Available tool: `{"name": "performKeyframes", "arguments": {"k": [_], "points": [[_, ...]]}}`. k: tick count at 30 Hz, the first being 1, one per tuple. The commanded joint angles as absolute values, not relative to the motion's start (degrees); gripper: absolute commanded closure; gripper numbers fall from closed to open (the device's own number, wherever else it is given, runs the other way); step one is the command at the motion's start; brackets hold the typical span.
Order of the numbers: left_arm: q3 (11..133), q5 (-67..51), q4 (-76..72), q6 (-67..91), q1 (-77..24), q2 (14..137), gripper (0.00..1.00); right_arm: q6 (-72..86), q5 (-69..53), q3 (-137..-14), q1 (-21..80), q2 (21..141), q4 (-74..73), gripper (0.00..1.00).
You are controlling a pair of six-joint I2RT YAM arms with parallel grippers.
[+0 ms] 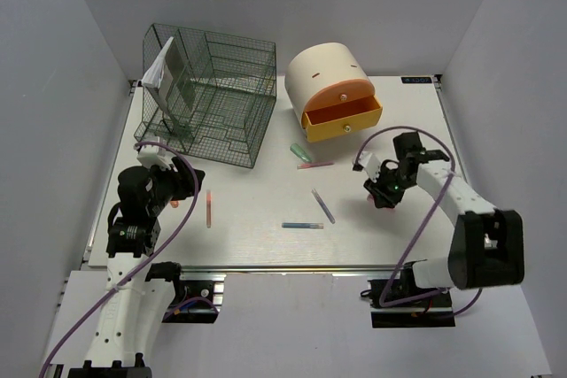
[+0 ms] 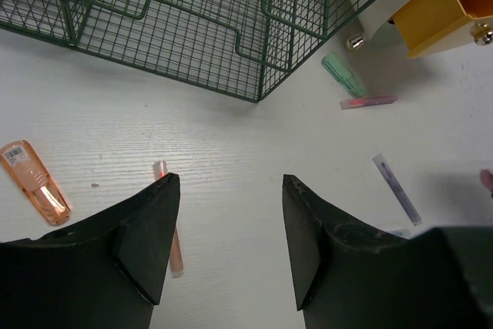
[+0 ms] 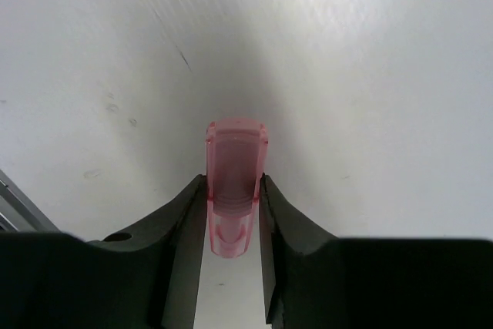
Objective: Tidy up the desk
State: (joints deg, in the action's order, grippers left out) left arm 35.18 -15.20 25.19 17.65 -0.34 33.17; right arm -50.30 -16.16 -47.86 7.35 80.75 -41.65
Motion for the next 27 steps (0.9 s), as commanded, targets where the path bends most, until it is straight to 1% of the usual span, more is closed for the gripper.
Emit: {"name": "performKeyframes", "arguments": {"k": [1,3,4,5,7,10,13,15,18,20,27], "points": [[34.7,-15.6,24.3,17.6,-0.1,33.0,0.34,-67.8,-28.8,-54.9,8.2,72.5,-48.6,0.90],[34.7,-15.4,24.3,17.5,-0.1,33.3,0.34,-69.3,-29.3,-56.9,9.0,69.2,-44.6,0.91],[34.8,-15.4,24.4,17.5,-0.1,33.5,0.34,-68.8,-29.1,-57.2,9.2,68.1,-42.0,0.94],[34.7,-15.2,24.4,17.5,-0.1,33.7,0.34,-67.9,-28.5,-57.5,9.6,67.4,-35.5,0.95],[34.8,-15.2,24.5,17.5,-0.1,34.0,0.34,-64.5,-26.4,-59.5,10.5,66.7,-29.8,0.98],[34.8,-15.0,24.6,17.5,-0.1,34.4,0.34,-64.2,-24.2,-62.6,11.9,67.4,-22.4,0.99],[34.9,-14.9,24.7,17.5,-0.1,34.6,0.34,-69.1,-22.8,-63.3,13.2,67.8,-15.0,0.99],[34.9,-14.7,24.8,17.5,-0.1,34.8,0.34,-70.1,-22.0,-66.7,14.1,71.0,-15.4,0.99],[34.9,-14.5,24.8,17.6,-0.1,35.1,0.34,-70.6,-19.9,-69.8,14.9,74.2,-10.4,0.98],[34.9,-14.3,25.0,17.6,-0.1,35.2,0.34,-70.7,-19.9,-72.9,15.2,77.2,-10.0,0.98],[35.1,-13.7,25.2,17.5,-0.1,35.8,0.34,-73.1,-20.0,-73.7,16.3,82.6,-5.2,0.95]]}}
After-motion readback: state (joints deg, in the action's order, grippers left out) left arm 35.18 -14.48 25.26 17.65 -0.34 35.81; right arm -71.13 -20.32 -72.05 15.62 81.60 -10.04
